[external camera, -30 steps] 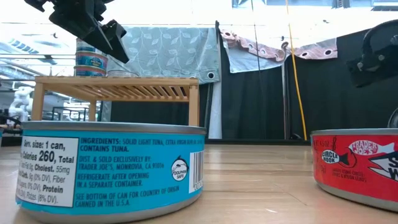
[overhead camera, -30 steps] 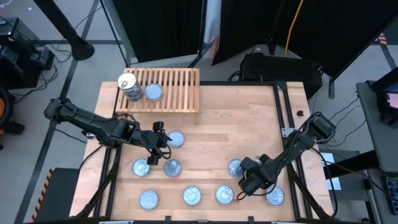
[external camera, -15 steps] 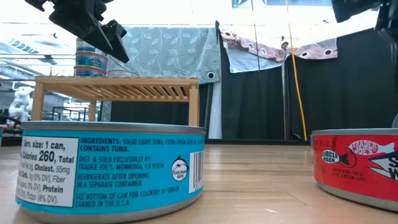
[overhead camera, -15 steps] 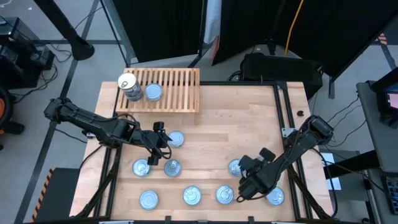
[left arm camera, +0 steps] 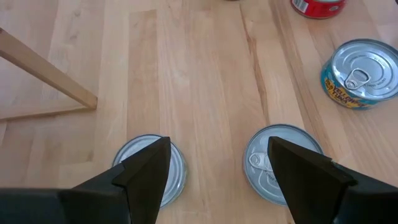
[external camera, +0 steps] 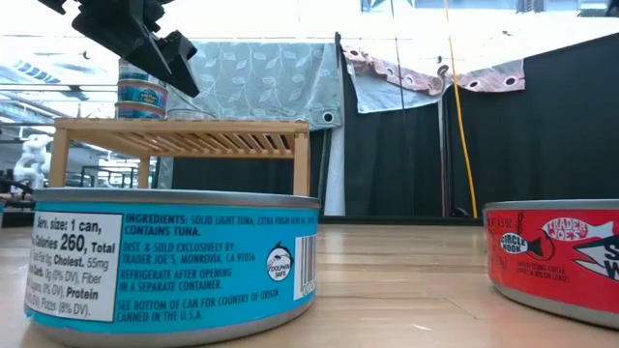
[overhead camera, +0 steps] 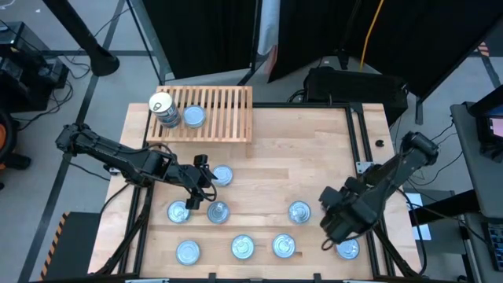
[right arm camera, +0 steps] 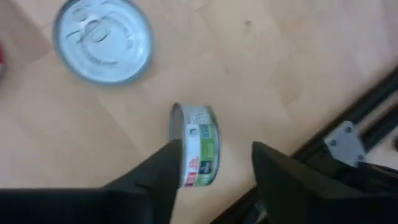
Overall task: Stack canned seafood by type on shelf
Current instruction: Stack the right green can on top of the other green can
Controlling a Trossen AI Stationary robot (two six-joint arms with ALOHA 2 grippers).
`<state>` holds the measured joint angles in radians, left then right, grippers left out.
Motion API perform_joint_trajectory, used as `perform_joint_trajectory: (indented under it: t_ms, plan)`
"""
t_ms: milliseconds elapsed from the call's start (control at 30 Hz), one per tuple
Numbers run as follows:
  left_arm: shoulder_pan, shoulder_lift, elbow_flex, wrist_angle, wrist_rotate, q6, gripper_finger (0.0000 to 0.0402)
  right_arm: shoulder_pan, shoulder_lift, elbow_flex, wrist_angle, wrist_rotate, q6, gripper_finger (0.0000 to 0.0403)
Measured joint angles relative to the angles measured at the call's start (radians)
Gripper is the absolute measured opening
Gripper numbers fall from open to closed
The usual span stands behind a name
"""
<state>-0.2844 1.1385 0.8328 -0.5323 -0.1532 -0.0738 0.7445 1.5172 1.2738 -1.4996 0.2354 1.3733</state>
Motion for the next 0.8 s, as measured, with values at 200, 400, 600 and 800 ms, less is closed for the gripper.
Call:
perform_joint_trajectory:
  t_ms: [200,400,600,800]
  plan:
    - [0.0,0.0,0.0,0.0,0.004,0.001,0.0273,0.052,-0.078,-0.171,0.15,-0.004,0.117,0.0254]
    - [0.0,0.0,0.0,0.0,0.004,0.001,0.0273,0.061,-0.082,-0.312,0.257,-0.031,0.131,0.0258]
    - [0.0,0.0,0.0,0.003,0.004,0.001,0.0273,0.061,-0.082,-0.382,0.294,-0.045,0.111,0.0254]
    - [0.0,0.0,0.0,0.003,0.004,0.002,0.0273,0.061,-0.086,-0.388,0.369,-0.059,0.073,0.0209]
